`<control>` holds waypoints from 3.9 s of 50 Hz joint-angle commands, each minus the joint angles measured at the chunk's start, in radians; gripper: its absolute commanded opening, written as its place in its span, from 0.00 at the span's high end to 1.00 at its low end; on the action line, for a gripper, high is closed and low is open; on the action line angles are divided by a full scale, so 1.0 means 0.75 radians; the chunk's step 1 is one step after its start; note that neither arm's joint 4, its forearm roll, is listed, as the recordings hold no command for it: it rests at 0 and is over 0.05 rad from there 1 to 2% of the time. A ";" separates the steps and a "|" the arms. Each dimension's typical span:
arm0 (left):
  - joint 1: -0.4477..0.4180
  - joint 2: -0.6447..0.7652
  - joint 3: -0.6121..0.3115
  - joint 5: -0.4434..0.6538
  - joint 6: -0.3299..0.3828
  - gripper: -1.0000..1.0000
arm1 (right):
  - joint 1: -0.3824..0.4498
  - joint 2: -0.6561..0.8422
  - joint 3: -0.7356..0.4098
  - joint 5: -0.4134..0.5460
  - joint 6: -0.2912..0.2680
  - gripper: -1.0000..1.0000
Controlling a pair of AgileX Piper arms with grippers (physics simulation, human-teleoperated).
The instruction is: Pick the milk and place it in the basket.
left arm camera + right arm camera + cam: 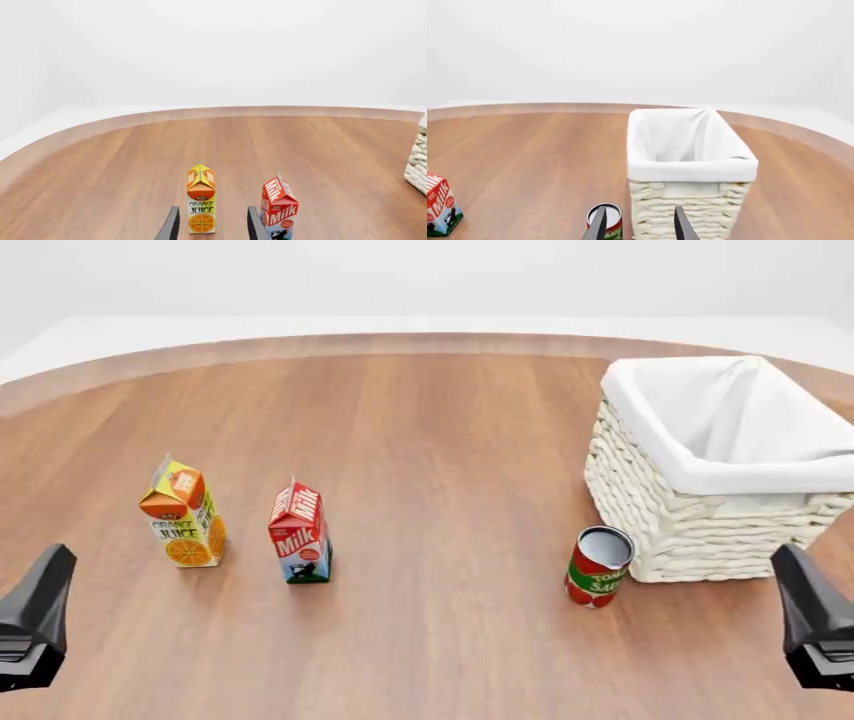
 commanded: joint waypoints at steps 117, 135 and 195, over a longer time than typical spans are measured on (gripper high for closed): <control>0.000 0.000 0.000 0.000 0.000 0.00 | 0.813 1.440 -1.054 0.054 0.149 0.00; 0.000 0.000 0.000 0.000 0.000 0.00 | 0.861 1.612 -1.166 0.065 0.264 0.00; 0.000 0.000 0.000 0.000 0.000 0.00 | 0.933 2.124 -1.515 0.018 0.565 0.00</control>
